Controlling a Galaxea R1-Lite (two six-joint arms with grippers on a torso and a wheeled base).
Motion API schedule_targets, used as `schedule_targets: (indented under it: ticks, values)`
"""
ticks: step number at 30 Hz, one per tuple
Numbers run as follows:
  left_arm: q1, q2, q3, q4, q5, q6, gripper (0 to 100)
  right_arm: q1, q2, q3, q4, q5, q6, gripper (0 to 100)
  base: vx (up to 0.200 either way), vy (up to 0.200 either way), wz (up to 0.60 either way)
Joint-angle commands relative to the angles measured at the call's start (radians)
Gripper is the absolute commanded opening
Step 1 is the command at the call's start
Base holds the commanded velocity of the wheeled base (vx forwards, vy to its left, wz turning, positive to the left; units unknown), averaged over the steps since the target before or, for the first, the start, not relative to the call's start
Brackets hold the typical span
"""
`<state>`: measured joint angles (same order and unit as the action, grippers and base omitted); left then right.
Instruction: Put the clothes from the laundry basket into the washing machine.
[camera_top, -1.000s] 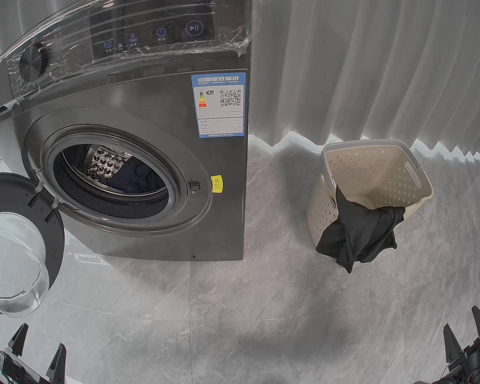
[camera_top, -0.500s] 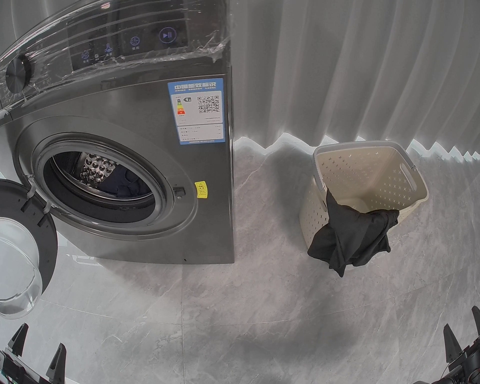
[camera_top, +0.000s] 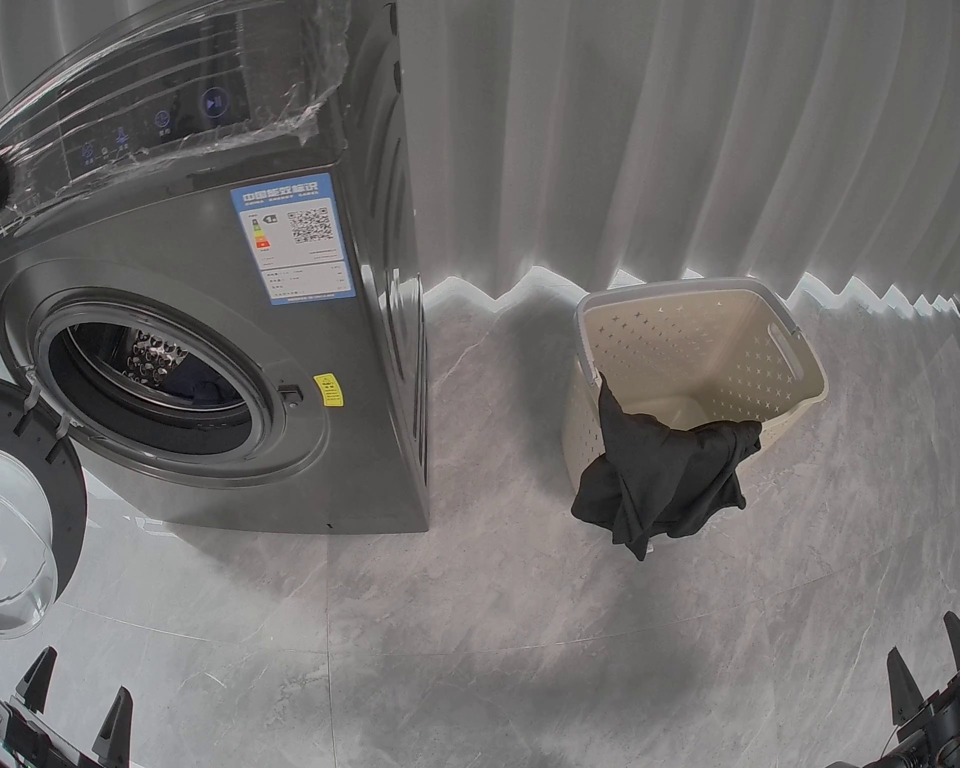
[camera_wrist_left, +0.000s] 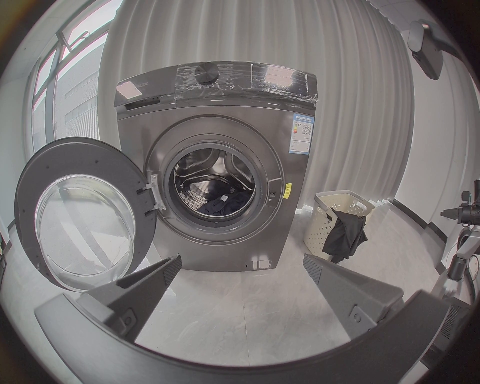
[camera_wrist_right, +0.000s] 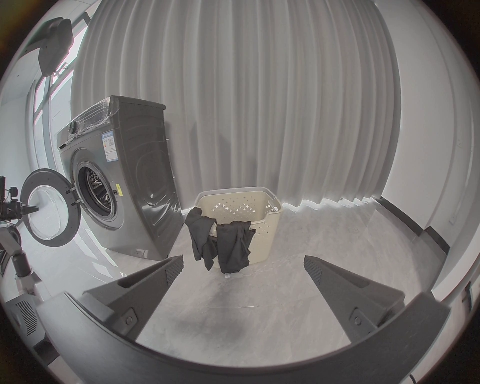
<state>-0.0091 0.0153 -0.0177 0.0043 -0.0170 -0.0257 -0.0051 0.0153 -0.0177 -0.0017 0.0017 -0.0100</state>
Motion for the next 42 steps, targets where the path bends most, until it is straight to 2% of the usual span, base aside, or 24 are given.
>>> schedule_targets:
  ticks: [1, 19, 25, 42]
  values:
    - [0.000, -0.015, 0.018, 0.000, -0.001, 0.001, 100, -0.001, -0.006, 0.018, 0.000, 0.000, -0.001, 100, 0.000, 0.000, 0.00]
    - [0.000, -0.015, 0.018, 0.000, 0.000, -0.002, 100, -0.003, -0.006, 0.018, 0.000, 0.000, 0.001, 100, 0.000, -0.200, 0.03]
    - [0.000, -0.015, 0.018, 0.000, 0.000, -0.002, 100, -0.001, -0.006, 0.018, -0.001, 0.000, 0.001, 100, 0.000, 0.000, 0.20]
    - [0.000, -0.015, 0.018, 0.000, 0.002, -0.003, 100, -0.001, -0.006, 0.018, -0.001, 0.000, 0.001, 100, 0.000, -0.200, 0.00]
